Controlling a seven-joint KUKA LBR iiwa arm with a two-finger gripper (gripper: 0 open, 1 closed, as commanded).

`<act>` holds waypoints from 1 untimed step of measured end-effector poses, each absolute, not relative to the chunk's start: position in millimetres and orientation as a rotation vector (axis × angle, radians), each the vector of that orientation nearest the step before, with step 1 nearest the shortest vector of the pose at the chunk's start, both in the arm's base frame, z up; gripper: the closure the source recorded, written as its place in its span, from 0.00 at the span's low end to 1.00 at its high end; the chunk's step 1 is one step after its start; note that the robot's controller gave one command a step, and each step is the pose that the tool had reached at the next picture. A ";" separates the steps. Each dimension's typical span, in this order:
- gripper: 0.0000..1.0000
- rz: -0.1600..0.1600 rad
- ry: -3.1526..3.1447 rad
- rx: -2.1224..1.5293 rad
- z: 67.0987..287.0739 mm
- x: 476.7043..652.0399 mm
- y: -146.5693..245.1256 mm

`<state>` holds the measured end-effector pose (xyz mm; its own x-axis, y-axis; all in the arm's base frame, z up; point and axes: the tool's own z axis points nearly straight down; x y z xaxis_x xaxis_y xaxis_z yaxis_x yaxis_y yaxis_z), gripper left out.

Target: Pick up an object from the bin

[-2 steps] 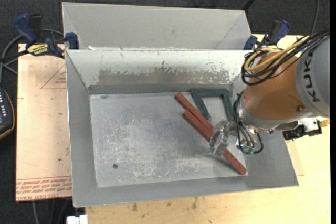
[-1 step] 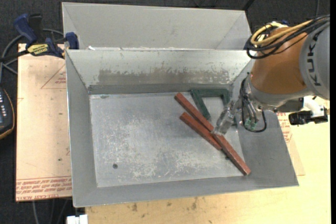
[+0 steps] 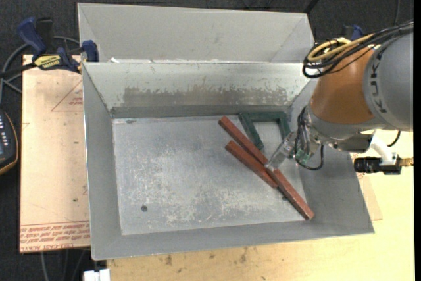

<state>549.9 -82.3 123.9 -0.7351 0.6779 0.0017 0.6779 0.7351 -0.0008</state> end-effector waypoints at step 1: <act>0.00 -0.001 -2.926 -1.143 125.0 550.4 -82.1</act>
Offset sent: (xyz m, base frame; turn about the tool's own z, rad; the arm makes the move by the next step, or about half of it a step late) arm 0.0000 0.0000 0.0000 0.0000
